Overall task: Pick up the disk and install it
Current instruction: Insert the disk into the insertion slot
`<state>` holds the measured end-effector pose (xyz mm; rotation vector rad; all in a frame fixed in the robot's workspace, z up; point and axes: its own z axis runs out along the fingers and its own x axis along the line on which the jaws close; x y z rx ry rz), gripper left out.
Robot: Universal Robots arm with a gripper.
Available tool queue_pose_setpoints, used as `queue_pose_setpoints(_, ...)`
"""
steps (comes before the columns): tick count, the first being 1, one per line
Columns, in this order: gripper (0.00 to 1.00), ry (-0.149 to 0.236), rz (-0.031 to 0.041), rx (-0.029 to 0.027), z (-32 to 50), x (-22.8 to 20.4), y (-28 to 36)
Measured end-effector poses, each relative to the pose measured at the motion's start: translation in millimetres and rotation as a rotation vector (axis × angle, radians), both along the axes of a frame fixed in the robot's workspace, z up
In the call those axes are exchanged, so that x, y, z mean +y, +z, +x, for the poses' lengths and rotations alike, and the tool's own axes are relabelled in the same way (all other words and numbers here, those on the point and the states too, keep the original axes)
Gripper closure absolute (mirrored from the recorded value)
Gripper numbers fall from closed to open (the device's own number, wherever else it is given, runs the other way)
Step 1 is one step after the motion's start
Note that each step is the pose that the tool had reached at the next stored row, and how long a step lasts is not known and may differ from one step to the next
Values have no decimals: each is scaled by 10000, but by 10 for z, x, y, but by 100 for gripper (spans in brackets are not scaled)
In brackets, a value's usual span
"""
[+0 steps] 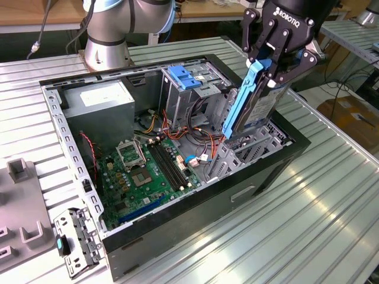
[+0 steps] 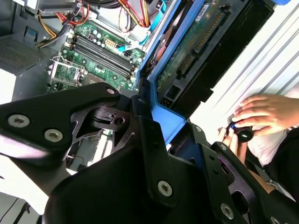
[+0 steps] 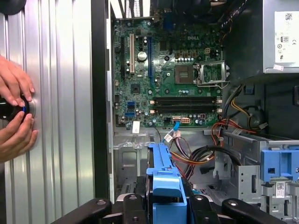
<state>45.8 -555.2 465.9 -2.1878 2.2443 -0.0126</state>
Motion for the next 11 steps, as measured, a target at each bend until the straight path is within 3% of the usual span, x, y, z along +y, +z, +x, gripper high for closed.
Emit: queue_pose_setpoints(11, 63, 0, -1, 0, 36, 0, -2)
